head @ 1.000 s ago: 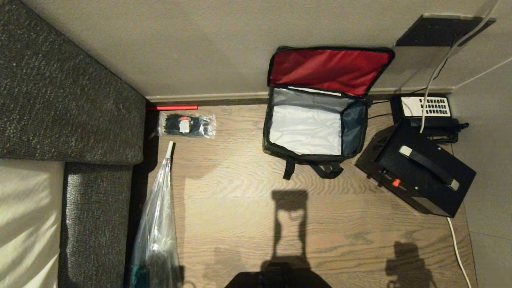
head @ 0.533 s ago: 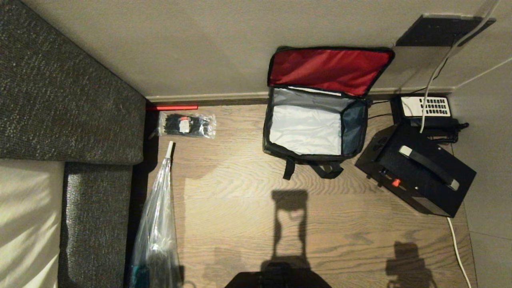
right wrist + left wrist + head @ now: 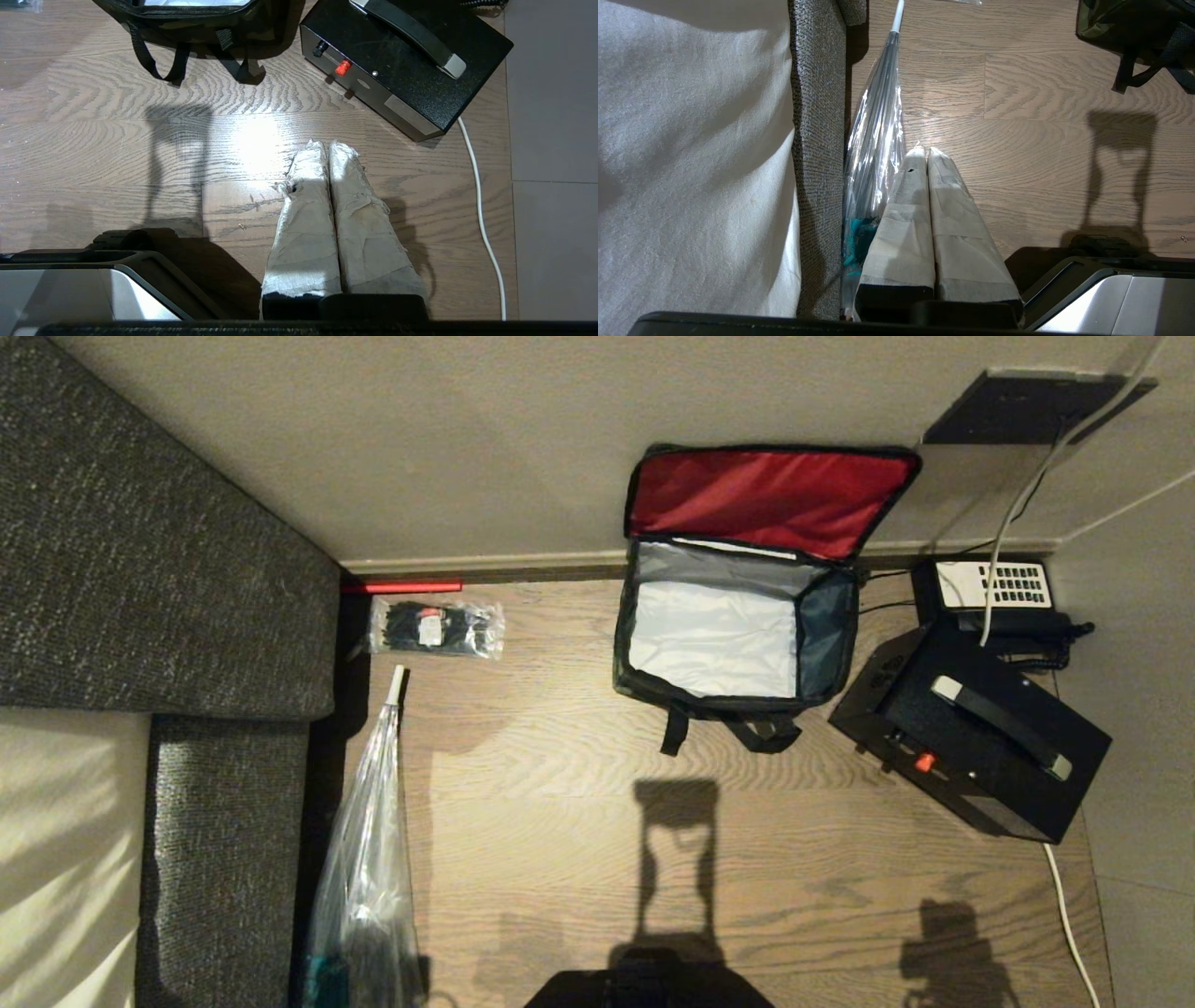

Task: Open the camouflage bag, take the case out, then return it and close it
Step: Grip the handle again

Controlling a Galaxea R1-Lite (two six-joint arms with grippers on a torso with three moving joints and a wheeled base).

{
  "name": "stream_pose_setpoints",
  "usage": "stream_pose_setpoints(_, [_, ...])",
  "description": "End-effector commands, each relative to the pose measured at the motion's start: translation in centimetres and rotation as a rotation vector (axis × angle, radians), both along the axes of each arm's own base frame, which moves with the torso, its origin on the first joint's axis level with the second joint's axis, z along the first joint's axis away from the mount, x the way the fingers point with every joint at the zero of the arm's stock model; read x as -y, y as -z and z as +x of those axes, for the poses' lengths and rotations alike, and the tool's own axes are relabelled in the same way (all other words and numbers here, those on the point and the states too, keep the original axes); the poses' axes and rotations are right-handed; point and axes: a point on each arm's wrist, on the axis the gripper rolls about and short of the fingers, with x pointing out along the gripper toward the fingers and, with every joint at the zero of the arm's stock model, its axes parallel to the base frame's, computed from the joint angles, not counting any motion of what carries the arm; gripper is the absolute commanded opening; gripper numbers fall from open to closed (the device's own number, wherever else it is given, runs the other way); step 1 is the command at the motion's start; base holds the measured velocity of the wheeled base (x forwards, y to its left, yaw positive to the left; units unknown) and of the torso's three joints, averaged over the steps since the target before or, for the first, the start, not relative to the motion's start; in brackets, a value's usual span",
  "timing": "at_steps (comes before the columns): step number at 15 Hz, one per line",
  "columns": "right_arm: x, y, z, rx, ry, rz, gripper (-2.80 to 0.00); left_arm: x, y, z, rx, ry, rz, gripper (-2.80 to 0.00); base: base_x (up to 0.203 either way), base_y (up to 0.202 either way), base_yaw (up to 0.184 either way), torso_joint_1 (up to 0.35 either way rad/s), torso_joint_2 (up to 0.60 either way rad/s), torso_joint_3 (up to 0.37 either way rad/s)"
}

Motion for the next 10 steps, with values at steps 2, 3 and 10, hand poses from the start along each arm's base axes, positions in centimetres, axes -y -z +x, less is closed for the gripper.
stream_pose_setpoints(2, [0.0,0.44,-0.11,0.016,0.0,0.001,-2.8,0.0,0.0,0.0,0.0,-0.001,0.0,-2.8,0.0,0.0,0.0,0.0,0.0,0.0])
stream_pose_setpoints(3, [0.0,0.44,-0.11,0.016,0.0,0.001,-2.8,0.0,0.0,0.0,0.0,-0.001,0.0,-2.8,0.0,0.0,0.0,0.0,0.0,0.0])
stream_pose_setpoints(10, [0.0,0.44,-0.11,0.016,0.001,0.001,-2.8,0.0,0.01,0.0,0.0,-0.001,0.0,-2.8,0.0,0.0,0.0,0.0,0.0,0.0])
